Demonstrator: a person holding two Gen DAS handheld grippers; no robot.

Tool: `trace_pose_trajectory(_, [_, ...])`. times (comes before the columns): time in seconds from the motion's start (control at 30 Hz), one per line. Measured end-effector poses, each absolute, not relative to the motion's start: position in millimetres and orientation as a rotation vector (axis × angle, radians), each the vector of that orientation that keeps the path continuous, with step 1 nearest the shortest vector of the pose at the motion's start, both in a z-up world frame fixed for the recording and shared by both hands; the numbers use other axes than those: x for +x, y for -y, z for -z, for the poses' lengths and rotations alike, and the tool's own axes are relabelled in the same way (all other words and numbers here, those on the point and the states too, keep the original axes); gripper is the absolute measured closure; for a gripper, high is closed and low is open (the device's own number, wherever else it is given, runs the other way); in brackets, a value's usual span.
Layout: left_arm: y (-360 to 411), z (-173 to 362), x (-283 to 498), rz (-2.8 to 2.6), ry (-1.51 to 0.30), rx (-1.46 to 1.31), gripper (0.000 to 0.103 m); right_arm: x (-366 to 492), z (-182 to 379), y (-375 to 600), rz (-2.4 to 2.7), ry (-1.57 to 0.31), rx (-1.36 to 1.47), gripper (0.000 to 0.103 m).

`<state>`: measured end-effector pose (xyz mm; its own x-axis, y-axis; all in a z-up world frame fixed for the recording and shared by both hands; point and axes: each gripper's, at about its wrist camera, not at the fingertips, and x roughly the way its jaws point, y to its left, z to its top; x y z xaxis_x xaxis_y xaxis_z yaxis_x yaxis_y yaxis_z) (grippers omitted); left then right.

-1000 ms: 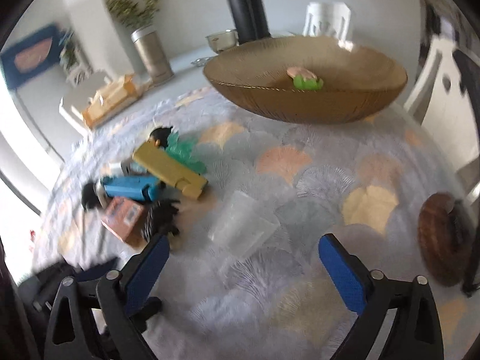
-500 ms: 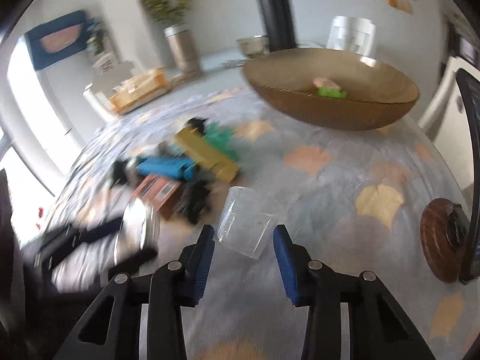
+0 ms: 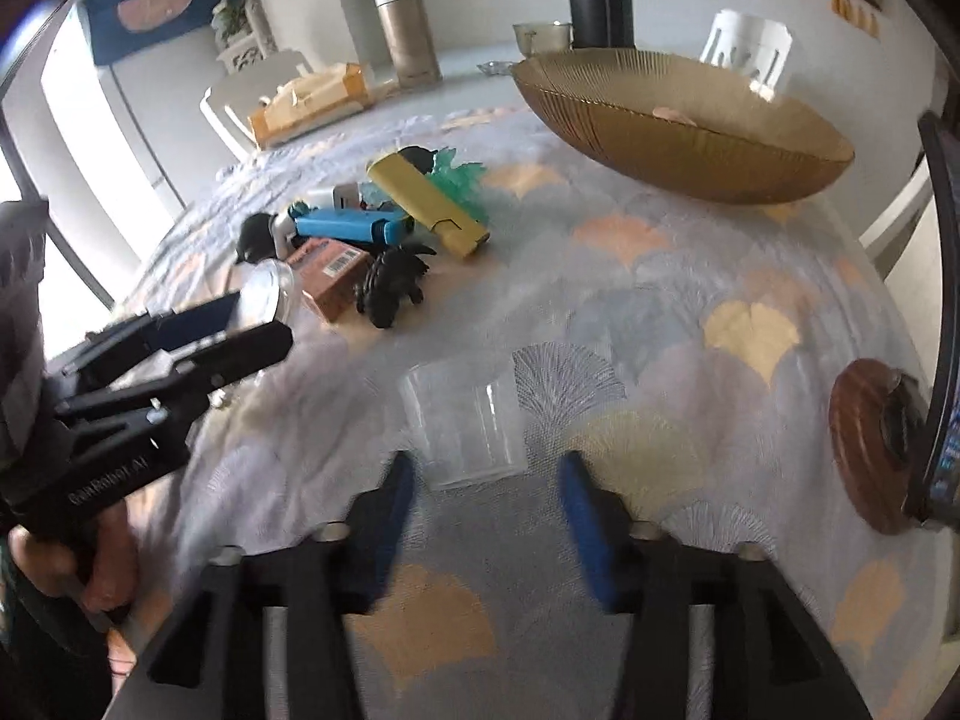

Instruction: Organize rigid objects

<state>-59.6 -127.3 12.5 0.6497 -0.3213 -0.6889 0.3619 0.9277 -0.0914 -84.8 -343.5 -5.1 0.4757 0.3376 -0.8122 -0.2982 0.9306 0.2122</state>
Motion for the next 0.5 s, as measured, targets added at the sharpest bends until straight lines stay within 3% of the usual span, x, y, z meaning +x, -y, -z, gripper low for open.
trace_pose_trajectory(0.23, [126.1, -11.5, -59.4, 0.393, -0.778, 0.045, 0.057, -76.3, 3.0, 318.6, -0.34, -0.964, -0.053, 0.035])
trace_pose_trajectory(0.27, [126.1, -11.4, -59.5, 0.394, -0.779, 0.045, 0.057, -76.3, 4.3, 313.9, -0.34, -0.959, -0.076, 0.04])
trace_pose_trajectory(0.3, [126.4, -11.5, -59.7, 0.396, -0.778, 0.046, 0.057, -77.5, 5.0, 311.5, -0.34, -0.956, -0.094, 0.054])
trace_pose_trajectory(0.37, [127.3, -11.9, -60.6, 0.394, -0.773, 0.052, 0.057, -81.3, 5.2, 307.5, -0.318, -0.936, -0.139, 0.067])
trace_pose_trajectory(0.5, [127.9, -14.7, -62.8, 0.382, -0.761, 0.055, 0.057, -89.7, -14.3, 315.1, -0.295, -0.865, -0.119, 0.067])
